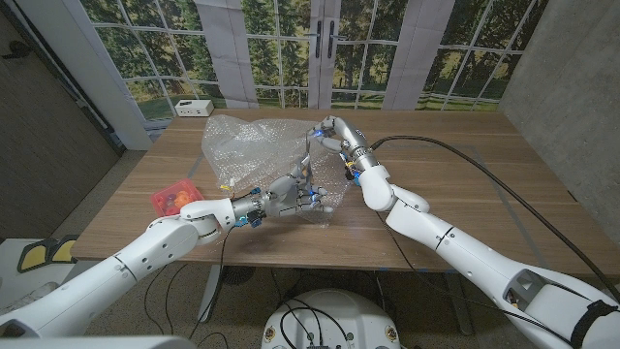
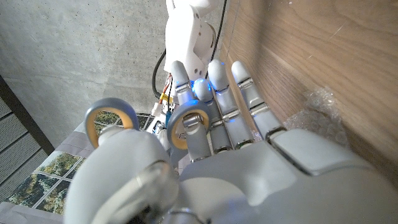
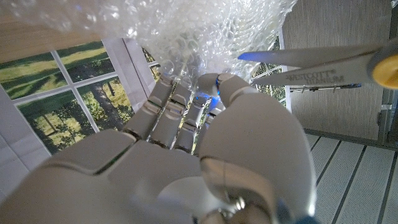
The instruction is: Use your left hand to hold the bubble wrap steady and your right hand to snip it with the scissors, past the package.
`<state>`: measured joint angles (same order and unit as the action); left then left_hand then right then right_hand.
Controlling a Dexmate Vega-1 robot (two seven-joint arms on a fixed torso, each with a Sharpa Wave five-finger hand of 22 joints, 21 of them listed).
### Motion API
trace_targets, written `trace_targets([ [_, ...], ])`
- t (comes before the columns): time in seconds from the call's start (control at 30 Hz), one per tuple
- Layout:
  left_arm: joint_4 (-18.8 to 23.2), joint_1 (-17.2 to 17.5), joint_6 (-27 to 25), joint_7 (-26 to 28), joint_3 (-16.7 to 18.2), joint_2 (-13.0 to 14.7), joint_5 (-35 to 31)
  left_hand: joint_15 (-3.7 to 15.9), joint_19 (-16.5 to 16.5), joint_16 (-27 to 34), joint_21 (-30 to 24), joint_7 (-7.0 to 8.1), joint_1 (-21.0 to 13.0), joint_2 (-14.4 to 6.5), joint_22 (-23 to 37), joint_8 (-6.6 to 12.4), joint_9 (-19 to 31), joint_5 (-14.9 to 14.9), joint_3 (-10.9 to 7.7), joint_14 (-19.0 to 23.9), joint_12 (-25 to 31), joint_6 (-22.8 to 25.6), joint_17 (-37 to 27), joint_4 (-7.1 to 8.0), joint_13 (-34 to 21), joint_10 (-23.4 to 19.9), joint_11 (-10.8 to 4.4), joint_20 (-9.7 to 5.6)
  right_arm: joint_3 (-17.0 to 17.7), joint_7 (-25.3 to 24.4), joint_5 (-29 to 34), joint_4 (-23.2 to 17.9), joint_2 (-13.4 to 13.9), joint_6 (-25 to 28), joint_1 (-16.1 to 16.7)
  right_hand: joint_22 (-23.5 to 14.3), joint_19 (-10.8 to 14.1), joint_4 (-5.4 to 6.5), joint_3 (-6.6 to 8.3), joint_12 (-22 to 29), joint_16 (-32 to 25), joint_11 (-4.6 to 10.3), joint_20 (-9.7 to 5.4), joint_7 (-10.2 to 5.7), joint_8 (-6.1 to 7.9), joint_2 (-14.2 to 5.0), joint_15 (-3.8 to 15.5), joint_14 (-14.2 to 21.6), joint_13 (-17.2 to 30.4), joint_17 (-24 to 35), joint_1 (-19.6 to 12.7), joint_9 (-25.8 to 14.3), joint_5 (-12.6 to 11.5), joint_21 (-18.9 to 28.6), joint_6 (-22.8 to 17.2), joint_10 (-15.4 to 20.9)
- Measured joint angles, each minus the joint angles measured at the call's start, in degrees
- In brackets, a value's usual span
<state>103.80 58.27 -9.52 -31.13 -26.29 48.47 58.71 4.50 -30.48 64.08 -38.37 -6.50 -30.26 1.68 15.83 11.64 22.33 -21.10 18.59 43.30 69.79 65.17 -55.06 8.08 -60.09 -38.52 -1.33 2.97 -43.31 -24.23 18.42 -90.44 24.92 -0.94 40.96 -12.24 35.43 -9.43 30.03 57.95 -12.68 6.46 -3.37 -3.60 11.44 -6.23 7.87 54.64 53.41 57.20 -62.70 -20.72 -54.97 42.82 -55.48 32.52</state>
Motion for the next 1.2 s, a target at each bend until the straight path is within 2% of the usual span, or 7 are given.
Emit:
trace_targets([
  [0.23, -0.6, -0.3, 0.0, -0.4, 0.0, -0.3, 0.0, 0.0, 0.0, 0.0, 0.0, 0.0, 0.0, 0.0, -0.1, -0.01, 0.0, 0.0, 0.0, 0.0, 0.0, 0.0, 0.0, 0.0, -0.1, 0.0, 0.0, 0.0, 0.2, -0.3, 0.1, 0.9, 0.3, -1.2, 0.0, 0.0, -0.4, 0.0, -0.01, 0.0, 0.0, 0.0, 0.23, 0.0, 0.0, -0.2, 0.0, 0.0, 0.3, 0.3, 0.2, 0.3, 0.0, 0.4, 0.0, 0.0],
  [0.53, -1.3, -0.6, 0.0, -0.8, -0.1, -0.7, 0.0, 0.0, 0.0, 0.0, 0.0, 0.0, 0.0, 0.0, -0.1, -0.05, -0.3, -0.2, -0.01, 0.0, 0.0, 0.0, 0.1, -0.01, -0.2, 0.0, 0.0, 0.0, 0.4, -0.8, 0.7, 1.4, 0.7, -2.6, 0.0, 0.0, -2.0, -0.01, -0.02, 0.0, 0.4, 0.41, 0.18, -0.32, 0.0, -0.19, -0.09, -0.2, 0.4, 0.5, 0.2, 0.3, 0.0, 0.9, 0.3, -0.4],
  [1.2, -2.6, -1.5, 0.0, -1.3, -0.2, -1.7, 0.2, 0.0, 0.0, 0.0, -0.2, 0.0, 0.0, 0.0, 0.0, 0.25, -0.1, 0.0, -0.02, 0.0, 0.8, 0.0, -0.1, -0.01, -0.9, 0.0, 0.0, 0.0, 0.3, -0.6, 1.9, 2.5, 1.0, -4.9, 0.0, 0.3, -3.2, 0.11, 0.1, 0.3, 0.9, 0.62, 0.2, -0.83, -0.22, -0.33, -0.29, -0.7, 0.7, 1.0, 0.7, 0.5, 0.4, 2.2, 0.4, -0.6],
])
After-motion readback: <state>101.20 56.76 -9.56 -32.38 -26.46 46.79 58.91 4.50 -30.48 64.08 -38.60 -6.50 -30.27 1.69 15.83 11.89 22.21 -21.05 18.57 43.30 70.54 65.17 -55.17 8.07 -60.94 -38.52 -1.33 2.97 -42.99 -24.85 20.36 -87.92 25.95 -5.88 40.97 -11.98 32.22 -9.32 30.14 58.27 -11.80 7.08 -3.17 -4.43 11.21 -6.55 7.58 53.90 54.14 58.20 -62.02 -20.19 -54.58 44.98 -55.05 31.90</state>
